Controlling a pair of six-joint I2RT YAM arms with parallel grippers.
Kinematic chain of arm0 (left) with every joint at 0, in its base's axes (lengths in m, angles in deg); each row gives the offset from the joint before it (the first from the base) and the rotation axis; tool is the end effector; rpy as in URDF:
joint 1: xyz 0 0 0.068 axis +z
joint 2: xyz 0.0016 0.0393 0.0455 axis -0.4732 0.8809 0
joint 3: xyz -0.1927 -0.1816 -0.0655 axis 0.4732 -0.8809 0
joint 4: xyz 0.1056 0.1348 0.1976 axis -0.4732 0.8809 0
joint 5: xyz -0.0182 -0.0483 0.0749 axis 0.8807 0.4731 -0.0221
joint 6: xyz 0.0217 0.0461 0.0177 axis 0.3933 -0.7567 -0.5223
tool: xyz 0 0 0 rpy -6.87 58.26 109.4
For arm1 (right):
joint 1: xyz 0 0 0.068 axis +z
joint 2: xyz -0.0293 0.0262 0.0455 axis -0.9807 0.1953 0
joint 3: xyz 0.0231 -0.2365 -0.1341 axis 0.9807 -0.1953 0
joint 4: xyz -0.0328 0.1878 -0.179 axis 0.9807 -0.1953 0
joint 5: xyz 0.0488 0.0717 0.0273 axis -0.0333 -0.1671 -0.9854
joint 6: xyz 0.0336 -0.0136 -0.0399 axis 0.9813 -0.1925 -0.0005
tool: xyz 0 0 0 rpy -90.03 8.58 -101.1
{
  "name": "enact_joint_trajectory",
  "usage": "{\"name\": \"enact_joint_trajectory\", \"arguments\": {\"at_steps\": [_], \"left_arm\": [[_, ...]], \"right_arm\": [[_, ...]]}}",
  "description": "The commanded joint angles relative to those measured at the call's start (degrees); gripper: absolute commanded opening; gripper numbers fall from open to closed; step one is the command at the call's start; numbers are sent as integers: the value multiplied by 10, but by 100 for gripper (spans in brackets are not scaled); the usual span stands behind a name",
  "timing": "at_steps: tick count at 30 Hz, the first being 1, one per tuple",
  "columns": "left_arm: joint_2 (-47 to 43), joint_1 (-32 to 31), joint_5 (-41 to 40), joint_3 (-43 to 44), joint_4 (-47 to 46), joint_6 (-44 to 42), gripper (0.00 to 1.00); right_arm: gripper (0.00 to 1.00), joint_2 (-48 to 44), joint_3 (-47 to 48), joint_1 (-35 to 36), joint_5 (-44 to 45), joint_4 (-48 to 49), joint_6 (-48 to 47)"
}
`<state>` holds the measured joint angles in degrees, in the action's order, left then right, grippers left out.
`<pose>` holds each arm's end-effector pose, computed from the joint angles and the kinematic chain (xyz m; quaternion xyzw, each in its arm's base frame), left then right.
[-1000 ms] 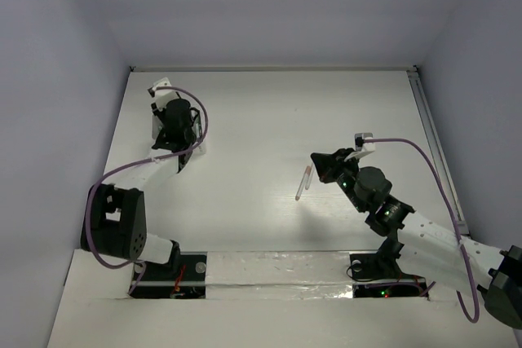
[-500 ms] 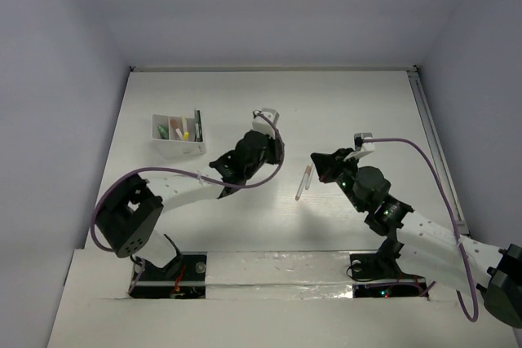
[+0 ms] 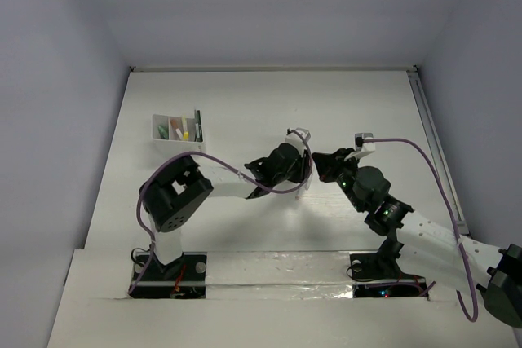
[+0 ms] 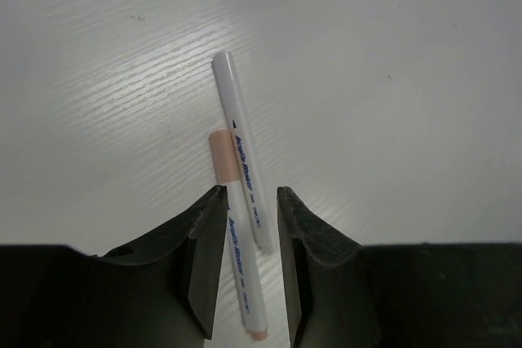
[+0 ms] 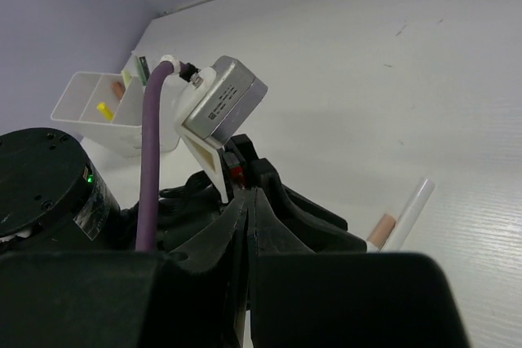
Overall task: Sort the stationery into containers
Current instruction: Pick up the pen from the center of the board.
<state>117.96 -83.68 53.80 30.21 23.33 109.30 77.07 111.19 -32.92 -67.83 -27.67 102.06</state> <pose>0.2218 -0.3170 0.1795 0.1957 0.8070 -0.3332 0.4467 0.1440 0.1290 0.2505 0.0343 0.7252 0.3067 0.6155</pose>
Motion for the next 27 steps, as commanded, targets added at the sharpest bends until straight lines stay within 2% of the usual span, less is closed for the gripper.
{"name": "enact_joint_trajectory", "arguments": {"at_steps": [1, 20, 27], "left_arm": [[8, -7, 4, 35, -17, 12, 27], [75, -23, -71, 73, 62, 2, 23], [75, -28, -160, 74, 122, -9, 15]], "right_arm": [[5, -4, 24, 4, 9, 21, -3], [5, 1, 26, 4, 4, 23, -2], [5, -1, 25, 4, 6, 22, -2]]}}
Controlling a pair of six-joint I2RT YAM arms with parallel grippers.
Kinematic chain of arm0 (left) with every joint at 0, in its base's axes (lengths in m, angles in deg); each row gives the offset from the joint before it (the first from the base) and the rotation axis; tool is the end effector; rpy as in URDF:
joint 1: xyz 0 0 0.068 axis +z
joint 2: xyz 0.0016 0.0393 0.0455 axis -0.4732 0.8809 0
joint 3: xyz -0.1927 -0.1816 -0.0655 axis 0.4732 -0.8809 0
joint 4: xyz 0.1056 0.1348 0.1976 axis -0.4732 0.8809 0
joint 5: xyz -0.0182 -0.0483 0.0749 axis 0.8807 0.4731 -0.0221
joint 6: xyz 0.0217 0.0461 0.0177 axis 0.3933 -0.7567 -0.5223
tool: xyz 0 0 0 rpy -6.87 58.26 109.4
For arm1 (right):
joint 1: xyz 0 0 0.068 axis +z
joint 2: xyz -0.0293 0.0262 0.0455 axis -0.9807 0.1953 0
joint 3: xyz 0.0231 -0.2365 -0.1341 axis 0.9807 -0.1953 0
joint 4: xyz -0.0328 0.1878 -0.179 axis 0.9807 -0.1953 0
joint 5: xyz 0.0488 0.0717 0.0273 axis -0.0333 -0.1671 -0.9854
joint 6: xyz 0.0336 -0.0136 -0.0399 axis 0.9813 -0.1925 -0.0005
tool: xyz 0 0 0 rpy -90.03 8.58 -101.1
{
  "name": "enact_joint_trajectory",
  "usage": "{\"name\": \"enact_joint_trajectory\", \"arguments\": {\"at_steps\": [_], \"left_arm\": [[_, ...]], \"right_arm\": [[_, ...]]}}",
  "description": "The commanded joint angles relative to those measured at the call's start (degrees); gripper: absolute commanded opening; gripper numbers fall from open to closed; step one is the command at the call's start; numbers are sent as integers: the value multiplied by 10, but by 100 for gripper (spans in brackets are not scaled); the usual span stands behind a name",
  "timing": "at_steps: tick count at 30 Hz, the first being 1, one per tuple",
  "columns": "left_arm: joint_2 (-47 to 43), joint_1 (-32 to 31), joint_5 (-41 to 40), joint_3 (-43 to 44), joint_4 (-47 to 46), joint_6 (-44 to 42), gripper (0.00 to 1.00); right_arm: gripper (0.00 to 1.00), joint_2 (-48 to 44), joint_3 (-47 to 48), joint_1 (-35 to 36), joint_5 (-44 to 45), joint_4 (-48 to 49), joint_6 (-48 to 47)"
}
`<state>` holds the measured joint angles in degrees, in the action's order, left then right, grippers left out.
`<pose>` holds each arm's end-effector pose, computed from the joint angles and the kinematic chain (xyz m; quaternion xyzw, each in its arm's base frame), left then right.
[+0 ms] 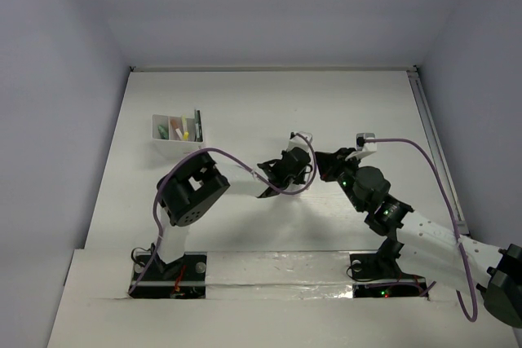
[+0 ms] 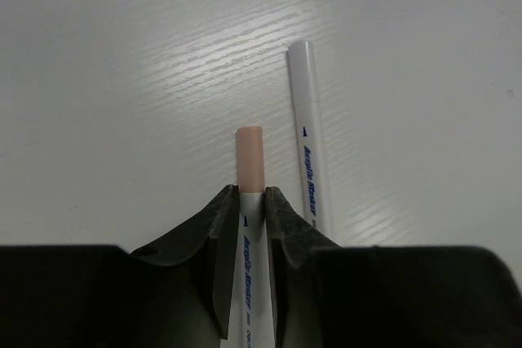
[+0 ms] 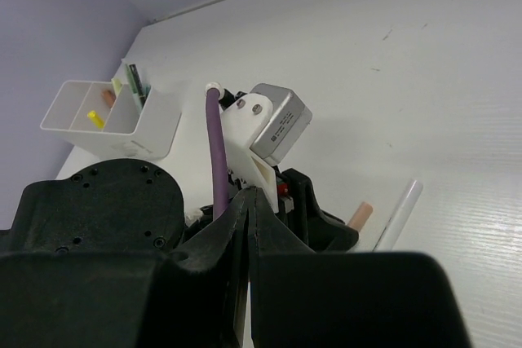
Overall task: Sort the stationery into containers
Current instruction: Pick up the pen from the center of the board.
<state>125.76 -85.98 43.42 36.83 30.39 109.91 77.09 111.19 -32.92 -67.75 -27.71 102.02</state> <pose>0.2267 -0.3419 0.1510 0.1756 0.8455 -0.2415 0.4427 0.1440 0.1290 0.2503 0.0344 0.7256 0.3057 0.6156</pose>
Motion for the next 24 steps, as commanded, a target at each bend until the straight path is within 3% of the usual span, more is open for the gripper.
{"name": "enact_joint_trajectory", "arguments": {"at_steps": [1, 6, 11, 13, 16, 19, 24], "left_arm": [[-4, -5, -68, 8, 69, -16, 15], [3, -5, -125, 14, 122, -28, 23], [16, -5, -129, 13, 122, -28, 29], [22, -5, -125, 17, 122, -28, 22], [21, -5, -127, 17, 114, -28, 2], [8, 6, -138, 11, 108, -23, 0], [-89, 54, -129, -20, 79, -26, 0]], "right_arm": [[5, -1, 25, 4, 5, 22, -2], [5, -2, 25, 4, 4, 22, -1], [5, -2, 24, 4, 4, 23, 0], [5, -2, 25, 4, 4, 23, 0], [5, -5, 24, 4, 8, 21, -1], [5, -9, 24, 4, 8, 22, -1], [5, -6, 23, 4, 5, 22, 0]]}}
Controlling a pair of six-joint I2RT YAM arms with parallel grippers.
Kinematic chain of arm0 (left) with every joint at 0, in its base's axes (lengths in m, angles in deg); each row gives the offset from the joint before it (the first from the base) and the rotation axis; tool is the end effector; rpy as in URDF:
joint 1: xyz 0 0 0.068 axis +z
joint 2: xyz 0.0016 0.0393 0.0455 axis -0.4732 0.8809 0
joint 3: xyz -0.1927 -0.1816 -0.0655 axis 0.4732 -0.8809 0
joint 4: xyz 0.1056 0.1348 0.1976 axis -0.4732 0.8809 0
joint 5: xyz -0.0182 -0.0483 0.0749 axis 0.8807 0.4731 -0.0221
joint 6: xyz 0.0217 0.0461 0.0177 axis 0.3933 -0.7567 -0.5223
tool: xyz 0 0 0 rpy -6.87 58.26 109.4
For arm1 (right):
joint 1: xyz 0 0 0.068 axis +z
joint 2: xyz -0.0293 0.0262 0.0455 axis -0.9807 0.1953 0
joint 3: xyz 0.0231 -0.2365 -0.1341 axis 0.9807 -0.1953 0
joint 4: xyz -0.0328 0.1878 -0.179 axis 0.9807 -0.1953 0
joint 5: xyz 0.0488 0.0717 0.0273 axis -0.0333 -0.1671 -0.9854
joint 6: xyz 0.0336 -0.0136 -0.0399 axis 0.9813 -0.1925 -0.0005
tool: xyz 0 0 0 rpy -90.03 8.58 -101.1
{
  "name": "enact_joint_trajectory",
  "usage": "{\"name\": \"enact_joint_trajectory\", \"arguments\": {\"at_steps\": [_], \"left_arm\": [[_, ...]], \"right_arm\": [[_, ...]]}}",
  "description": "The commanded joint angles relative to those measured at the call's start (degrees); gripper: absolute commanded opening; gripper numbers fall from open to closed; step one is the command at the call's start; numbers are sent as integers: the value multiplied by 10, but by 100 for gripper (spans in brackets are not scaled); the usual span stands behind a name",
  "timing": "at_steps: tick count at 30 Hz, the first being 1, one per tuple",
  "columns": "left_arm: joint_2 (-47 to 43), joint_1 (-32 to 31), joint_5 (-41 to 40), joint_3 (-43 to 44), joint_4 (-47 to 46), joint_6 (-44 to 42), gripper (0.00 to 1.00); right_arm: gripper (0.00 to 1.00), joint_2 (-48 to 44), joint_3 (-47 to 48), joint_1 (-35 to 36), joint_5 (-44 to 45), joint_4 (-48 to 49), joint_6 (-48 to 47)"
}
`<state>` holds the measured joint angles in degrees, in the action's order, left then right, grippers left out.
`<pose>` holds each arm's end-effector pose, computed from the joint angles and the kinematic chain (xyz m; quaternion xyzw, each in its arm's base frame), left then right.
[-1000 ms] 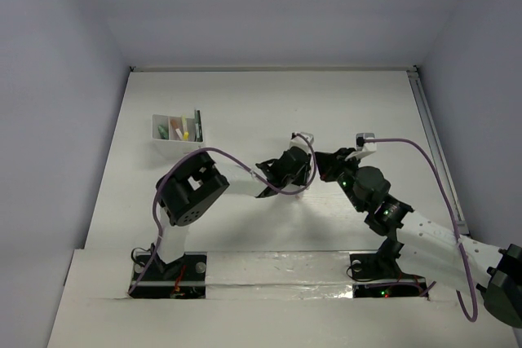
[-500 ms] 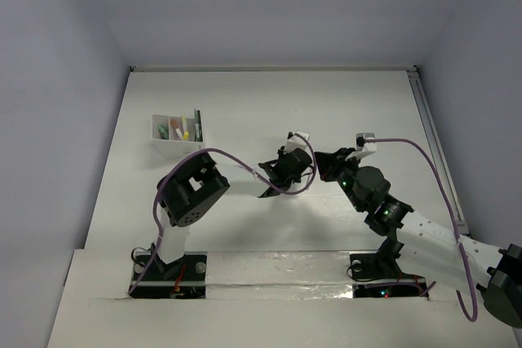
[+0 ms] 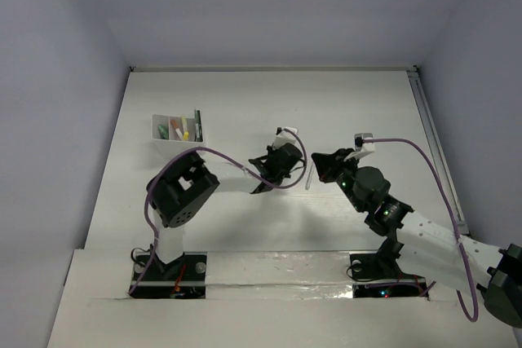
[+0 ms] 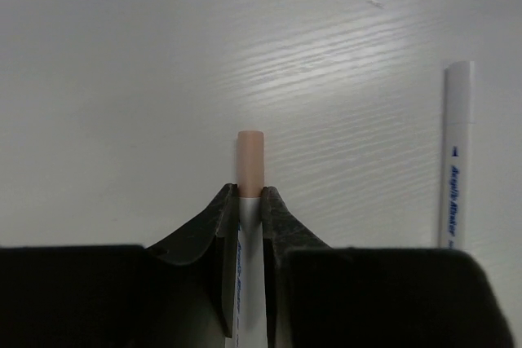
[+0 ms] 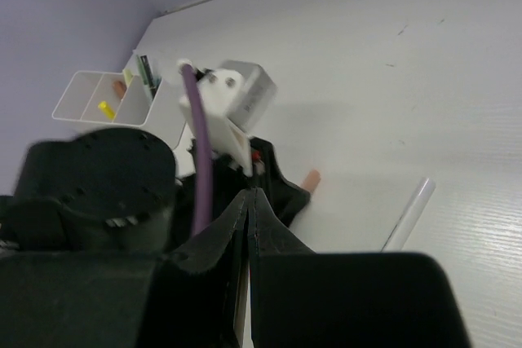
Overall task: Sort the stationery into containers
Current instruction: Pick up the pen from the center of the board, then place the pen in the storage box.
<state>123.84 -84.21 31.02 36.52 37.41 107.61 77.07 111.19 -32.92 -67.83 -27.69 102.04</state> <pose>0.2364 -0.3208 0.1529 0.1397 0.8609 -0.1184 0.4746 0.1440 0.1290 0.2504 0.0341 0.7254 0.3065 0.6155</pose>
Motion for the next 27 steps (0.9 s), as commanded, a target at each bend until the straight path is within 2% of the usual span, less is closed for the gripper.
{"name": "enact_joint_trajectory", "arguments": {"at_steps": [1, 3, 8, 10, 11, 14, 22, 27], "left_arm": [[-110, 48, -3, -21, -2, -5, 0], [-149, 76, 7, -34, -13, -14, 0], [-258, 194, 4, -57, -51, -27, 0], [-282, 233, -6, -63, -70, -26, 0], [-303, 276, 1, -74, -77, -21, 0], [-324, 346, 27, -100, -115, -6, 0], [-355, 427, -29, -160, -160, -6, 0], [-348, 440, -81, -168, -171, -32, 0]], "right_arm": [[5, -6, 24, 4, 5, 22, 0], [5, -5, 24, 4, 3, 22, 1], [5, -1, 25, 4, -2, 24, 1], [5, -1, 25, 4, -4, 23, 1], [5, -3, 26, 4, -4, 22, 1], [5, -10, 25, 4, -6, 21, 0], [6, -8, 25, 4, -8, 20, 1], [6, 2, 27, 4, -11, 22, 2]]}}
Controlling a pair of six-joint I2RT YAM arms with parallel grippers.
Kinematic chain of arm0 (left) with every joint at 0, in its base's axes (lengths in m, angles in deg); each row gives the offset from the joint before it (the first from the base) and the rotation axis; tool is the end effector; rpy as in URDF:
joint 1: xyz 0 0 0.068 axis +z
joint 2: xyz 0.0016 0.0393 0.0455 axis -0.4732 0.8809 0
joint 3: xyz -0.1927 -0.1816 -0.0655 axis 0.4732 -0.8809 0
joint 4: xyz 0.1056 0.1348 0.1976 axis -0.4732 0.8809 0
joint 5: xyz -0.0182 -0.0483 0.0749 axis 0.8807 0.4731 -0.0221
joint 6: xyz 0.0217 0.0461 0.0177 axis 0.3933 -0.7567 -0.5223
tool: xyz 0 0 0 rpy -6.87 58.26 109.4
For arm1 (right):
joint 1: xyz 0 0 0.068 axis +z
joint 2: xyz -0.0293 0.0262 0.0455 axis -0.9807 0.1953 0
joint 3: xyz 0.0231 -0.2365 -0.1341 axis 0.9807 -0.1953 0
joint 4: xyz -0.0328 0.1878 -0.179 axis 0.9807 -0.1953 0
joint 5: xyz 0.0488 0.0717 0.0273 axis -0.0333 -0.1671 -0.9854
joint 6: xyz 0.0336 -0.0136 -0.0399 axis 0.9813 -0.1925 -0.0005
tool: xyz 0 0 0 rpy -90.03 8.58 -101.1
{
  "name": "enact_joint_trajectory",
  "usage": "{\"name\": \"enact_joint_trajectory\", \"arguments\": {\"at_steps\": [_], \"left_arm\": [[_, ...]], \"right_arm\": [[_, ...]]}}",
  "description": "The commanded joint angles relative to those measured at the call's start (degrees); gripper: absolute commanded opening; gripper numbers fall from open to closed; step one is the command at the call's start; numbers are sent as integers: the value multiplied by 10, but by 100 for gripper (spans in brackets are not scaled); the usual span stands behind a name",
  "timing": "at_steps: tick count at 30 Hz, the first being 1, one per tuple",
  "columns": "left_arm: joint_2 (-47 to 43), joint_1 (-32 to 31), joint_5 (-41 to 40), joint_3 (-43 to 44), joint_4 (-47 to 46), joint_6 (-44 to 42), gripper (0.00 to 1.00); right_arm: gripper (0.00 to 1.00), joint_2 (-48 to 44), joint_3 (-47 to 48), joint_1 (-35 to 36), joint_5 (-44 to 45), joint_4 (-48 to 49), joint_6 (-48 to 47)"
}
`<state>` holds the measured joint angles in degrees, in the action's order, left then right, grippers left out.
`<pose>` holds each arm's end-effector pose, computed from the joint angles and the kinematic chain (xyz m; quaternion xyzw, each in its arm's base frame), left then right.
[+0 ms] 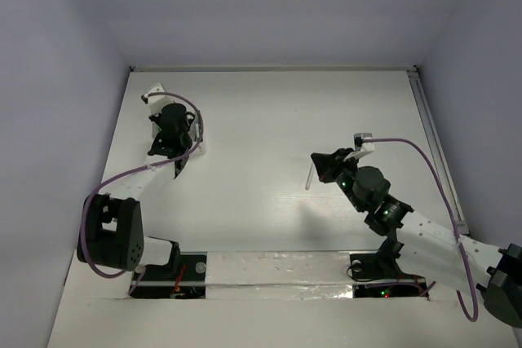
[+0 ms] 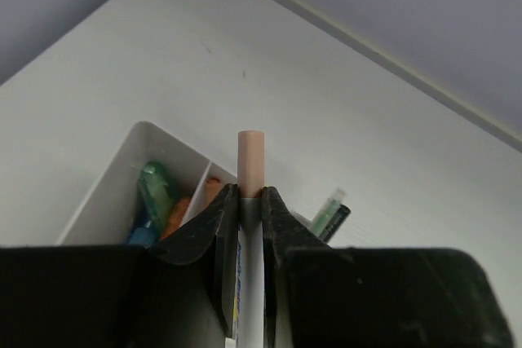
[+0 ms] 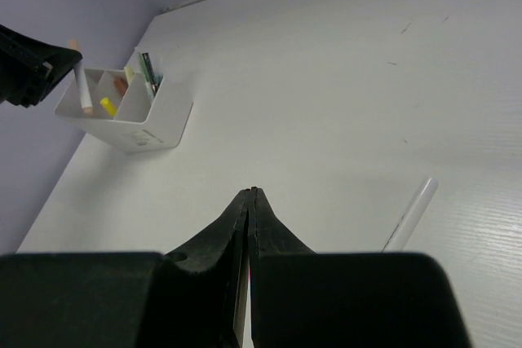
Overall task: Sort the stationery into containers
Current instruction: Place the pen in the storage box.
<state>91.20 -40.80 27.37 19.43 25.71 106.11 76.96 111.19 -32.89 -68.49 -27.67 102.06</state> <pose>0.2967 -0.0473 0.2675 -0.2333 0.7146 0.0092 0.6594 0.1435 0.1293 0.2508 0.0303 0.7249 0.3110 0.6139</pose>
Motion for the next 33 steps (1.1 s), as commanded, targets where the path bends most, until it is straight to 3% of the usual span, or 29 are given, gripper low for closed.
{"name": "enact_joint_trajectory", "arguments": {"at_steps": [1, 6, 11, 18, 33], "left_arm": [[-20, 19, -43, 2, -62, -17, 0], [-15, 40, -24, 10, -72, -4, 0], [7, 51, -56, 12, -97, -33, 0], [38, 51, -56, 5, -186, -105, 0], [91, 28, -45, -27, -266, -140, 0]], "right_arm": [[6, 4, 26, 4, -3, 23, 1], [6, 13, 27, 4, -7, 25, 3], [6, 16, 27, 4, -10, 28, 4], [6, 14, 27, 4, -10, 26, 4], [6, 20, 27, 4, -5, 28, 3]]}}
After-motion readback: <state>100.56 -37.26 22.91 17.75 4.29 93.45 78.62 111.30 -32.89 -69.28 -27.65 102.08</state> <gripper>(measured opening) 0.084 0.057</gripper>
